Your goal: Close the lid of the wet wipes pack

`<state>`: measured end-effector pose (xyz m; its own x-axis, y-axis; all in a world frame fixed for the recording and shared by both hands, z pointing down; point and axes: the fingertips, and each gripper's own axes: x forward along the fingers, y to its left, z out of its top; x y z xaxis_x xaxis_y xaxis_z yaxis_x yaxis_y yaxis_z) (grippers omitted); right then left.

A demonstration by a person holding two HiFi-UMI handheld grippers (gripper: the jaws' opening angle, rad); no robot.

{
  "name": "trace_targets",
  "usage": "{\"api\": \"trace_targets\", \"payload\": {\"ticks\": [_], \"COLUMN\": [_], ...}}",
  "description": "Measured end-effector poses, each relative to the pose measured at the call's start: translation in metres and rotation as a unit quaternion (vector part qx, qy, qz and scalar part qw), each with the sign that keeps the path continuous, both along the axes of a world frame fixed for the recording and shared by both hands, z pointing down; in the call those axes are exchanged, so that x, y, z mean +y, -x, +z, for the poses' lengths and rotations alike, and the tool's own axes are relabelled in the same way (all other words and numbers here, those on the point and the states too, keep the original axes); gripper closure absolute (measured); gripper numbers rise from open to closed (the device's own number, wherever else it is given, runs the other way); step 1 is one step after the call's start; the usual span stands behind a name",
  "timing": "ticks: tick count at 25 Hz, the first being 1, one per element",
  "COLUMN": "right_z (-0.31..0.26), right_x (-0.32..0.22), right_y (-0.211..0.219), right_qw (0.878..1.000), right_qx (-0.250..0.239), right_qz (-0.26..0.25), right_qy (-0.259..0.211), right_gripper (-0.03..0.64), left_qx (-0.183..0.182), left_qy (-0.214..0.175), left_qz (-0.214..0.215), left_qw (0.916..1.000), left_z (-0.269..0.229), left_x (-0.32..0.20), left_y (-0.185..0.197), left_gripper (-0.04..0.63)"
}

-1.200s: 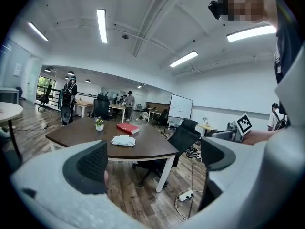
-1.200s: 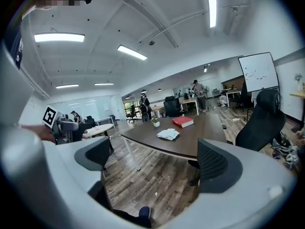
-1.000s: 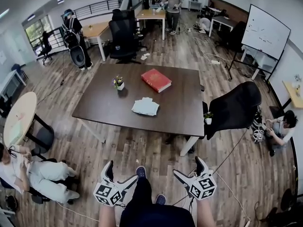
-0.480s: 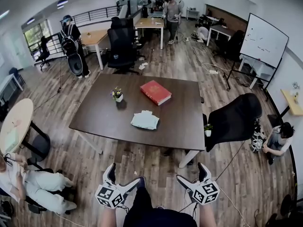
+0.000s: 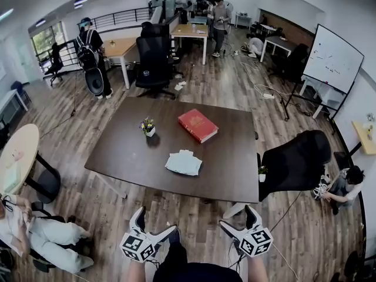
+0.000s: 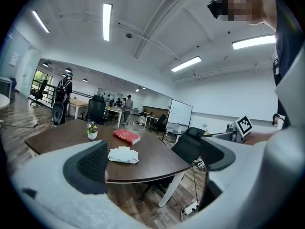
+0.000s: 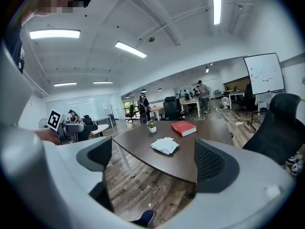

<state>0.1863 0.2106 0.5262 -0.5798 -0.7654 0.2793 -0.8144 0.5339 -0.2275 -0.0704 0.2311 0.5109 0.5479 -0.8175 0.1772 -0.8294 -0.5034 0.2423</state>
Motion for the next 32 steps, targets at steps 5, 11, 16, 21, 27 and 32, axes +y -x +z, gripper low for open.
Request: {"api": "trace_targets", "payload": {"ticks": [5,11,16,21,27,32], "right_z": [-0.005,-0.013,-0.017,-0.023,-0.012,-0.005], "right_x": [-0.04,-0.09,-0.13,-0.156,-0.183,-0.216], "right_y": [0.02,0.046,0.071,0.092,0.096,0.1], "right_qw": [1.0,1.0,1.0,0.999,0.998,0.998], "right_qx": [-0.004,-0.008,-0.01,-0.016,-0.021,-0.025], "right_qz": [0.001,0.015,0.027,0.041,0.061,0.051], "right_qy": [0.004,0.005,0.005,0.006,0.016,0.021], "right_gripper": [0.066,0.072,0.075,0.077,0.077,0.077], "left_qx": [0.002,-0.001,-0.005,-0.008,-0.003,-0.006], "left_qy": [0.003,0.004,0.002,0.008,0.017,0.024], "left_qz": [0.001,0.013,0.031,0.064,0.075,0.076], "left_qw": [1.0,0.9999,0.9995,0.9979,0.997,0.9968], "left_z": [-0.005,-0.012,-0.014,-0.008,0.002,0.012], "left_x": [-0.04,-0.094,-0.143,-0.174,-0.208,-0.239], "left_y": [0.019,0.046,0.068,0.078,0.083,0.08], "left_gripper": [0.0,0.002,0.003,0.005,0.005,0.009]}}
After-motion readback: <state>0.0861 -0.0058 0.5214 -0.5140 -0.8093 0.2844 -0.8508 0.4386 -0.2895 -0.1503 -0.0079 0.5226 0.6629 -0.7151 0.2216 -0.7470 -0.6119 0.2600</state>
